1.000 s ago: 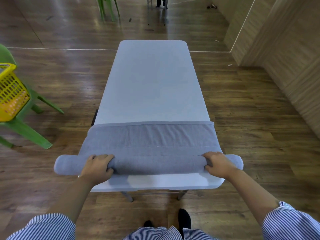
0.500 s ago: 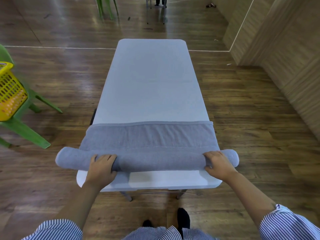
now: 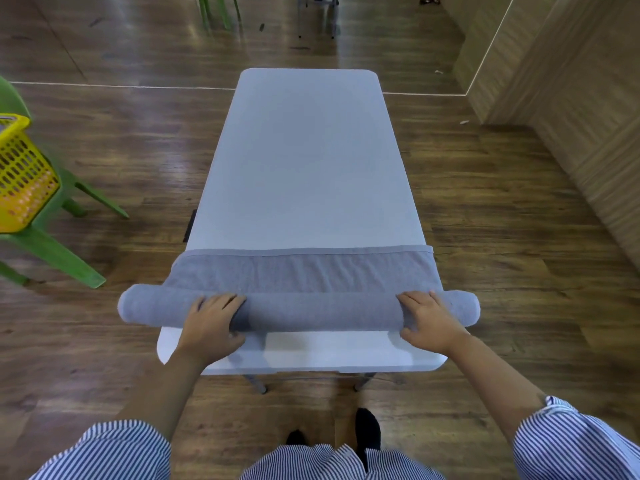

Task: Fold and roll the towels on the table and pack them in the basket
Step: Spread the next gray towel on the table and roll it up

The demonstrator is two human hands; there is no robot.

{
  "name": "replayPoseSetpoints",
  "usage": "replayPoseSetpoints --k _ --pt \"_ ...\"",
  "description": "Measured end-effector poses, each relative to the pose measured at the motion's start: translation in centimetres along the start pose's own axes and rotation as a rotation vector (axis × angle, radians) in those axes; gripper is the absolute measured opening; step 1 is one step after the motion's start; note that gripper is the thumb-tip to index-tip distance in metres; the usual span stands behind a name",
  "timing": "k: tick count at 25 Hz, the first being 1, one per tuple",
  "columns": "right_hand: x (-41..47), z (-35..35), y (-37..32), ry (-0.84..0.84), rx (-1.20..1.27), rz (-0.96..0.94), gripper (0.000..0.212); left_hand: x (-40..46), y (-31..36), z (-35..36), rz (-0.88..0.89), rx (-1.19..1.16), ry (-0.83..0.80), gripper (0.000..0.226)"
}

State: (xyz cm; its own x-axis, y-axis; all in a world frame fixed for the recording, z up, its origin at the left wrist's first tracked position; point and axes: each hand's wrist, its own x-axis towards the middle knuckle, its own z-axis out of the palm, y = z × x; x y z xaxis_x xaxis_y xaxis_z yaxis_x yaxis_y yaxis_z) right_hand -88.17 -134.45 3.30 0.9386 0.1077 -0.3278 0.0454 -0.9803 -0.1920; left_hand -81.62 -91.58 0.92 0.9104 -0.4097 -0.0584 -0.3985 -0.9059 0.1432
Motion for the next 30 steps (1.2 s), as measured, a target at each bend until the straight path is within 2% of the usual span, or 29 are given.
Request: replayPoseSetpoints --k 2,5,7,9,12,14,17,19,21,23,25,26,30 --pt "0.0 0.2 -0.2 -0.004 -0.053 -0.008 0.066 0.1 0.4 0.1 -0.012 0.002 -0.002 0.065" --pt "0.3 -0.6 0.3 -0.01 0.052 0.009 0.05 0.3 1.0 -0.9 -0.046 0.001 -0.029 0.051" --pt "0.6 -1.5 0.9 -0.07 0.117 0.037 0.041 0.5 0.8 -1.3 -0.031 -0.023 -0.068 0.053" --pt "0.8 -1.9 1.1 -0.07 0.088 0.034 0.042 0.6 0.6 -1.4 -0.004 -0.05 -0.009 0.056" --pt "0.9 -1.4 0.9 0.183 0.003 -0.035 0.041 0.1 0.6 -1.0 0.021 -0.021 0.141 0.045" --pt "0.9 -0.9 0.9 0.257 0.007 -0.046 0.038 -0.2 0.6 -0.8 0.019 0.019 0.136 0.048" --pt "0.6 -0.5 0.9 0.119 0.038 0.003 0.052 -0.2 0.6 -0.5 -0.031 0.064 0.027 0.068" --pt "0.4 -0.6 0.8 0.07 -0.006 -0.033 0.058 -0.3 1.1 -0.3 -0.059 0.076 0.004 0.071" --pt "0.4 -1.2 0.8 0.064 -0.003 -0.033 0.048 -0.5 1.5 -0.4 -0.065 0.065 0.017 0.062" --pt "0.7 -1.7 1.2 -0.037 0.046 0.012 0.037 -0.9 1.5 -0.7 -0.04 0.053 0.042 0.047" --pt "0.8 -2.2 1.4 -0.123 0.081 0.032 0.033 -1.1 1.3 -0.9 0.002 0.021 0.077 0.045" --pt "0.9 -2.3 1.4 -0.101 0.083 0.031 0.034 -1.0 1.3 -0.9 0.012 0.009 0.096 0.047" --pt "1.4 -2.0 0.7 0.271 0.021 -0.088 0.037 -0.6 1.8 -0.3 -0.059 0.05 0.168 0.05"
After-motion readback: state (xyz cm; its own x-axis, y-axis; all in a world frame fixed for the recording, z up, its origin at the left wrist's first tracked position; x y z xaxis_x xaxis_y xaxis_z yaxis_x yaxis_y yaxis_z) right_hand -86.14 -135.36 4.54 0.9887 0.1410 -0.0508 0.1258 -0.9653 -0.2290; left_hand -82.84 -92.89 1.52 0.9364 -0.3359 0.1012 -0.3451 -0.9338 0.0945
